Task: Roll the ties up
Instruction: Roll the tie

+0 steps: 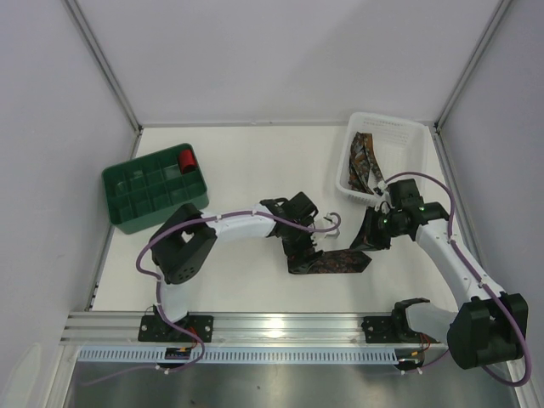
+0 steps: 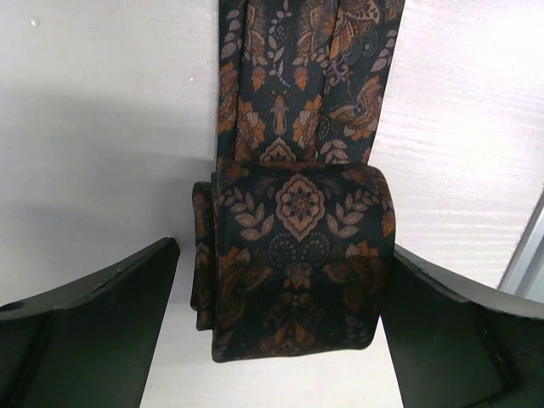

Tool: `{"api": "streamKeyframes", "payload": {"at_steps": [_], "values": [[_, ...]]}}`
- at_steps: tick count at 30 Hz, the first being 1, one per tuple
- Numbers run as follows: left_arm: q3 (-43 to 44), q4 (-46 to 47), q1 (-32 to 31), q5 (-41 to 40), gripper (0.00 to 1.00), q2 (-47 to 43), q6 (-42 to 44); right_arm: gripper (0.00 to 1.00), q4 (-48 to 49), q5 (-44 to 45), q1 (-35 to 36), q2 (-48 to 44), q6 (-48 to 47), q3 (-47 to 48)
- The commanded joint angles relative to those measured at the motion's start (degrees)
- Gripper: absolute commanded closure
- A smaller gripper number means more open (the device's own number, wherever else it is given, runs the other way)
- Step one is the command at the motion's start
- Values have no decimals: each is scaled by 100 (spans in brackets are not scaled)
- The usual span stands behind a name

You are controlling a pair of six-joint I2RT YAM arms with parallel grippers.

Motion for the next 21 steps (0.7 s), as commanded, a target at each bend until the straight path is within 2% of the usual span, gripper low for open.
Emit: {"api": "streamKeyframes", "payload": {"at_steps": [1,5,10,15,21], "values": [[-94,283,-248,-468,0,22,93,93,163,-137,-24,-94,14,-34],[-182,415,-503,-979,0,13,-3,93,190,-155,-24,-76,6,-34],[-446,600,-556,-1077,0,-136,-223,93,207,-181,-24,-85,-3,-96],[-446,512,-618,-1586,1,39,-250,93,251,-207,-24,-76,23,-105],[-314,310,-635,-1596,12,329,-258,92,286,-234,-24,-85,50,-166]]}}
